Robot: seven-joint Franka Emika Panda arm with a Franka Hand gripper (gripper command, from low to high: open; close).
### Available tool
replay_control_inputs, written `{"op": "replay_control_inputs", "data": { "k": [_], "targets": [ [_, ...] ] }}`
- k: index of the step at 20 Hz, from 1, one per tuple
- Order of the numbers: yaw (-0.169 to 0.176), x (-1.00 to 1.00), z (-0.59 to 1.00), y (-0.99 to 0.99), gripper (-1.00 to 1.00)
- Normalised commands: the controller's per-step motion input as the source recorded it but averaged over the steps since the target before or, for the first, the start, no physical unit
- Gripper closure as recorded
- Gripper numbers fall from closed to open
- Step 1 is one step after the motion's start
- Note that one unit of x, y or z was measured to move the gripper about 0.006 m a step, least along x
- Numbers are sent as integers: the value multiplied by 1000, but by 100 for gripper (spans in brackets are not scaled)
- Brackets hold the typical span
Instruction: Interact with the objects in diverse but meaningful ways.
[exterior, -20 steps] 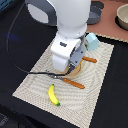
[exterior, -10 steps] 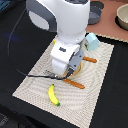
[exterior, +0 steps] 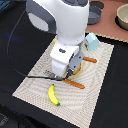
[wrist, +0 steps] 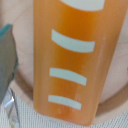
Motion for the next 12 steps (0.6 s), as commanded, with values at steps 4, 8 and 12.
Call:
{"op": "replay_control_inputs", "data": {
  "k": [4,8,12],
  "targets": [
    [52,57,843,242,-100],
    [62,13,991,320,-100],
    [72,153,763,564,-100]
  ]
}}
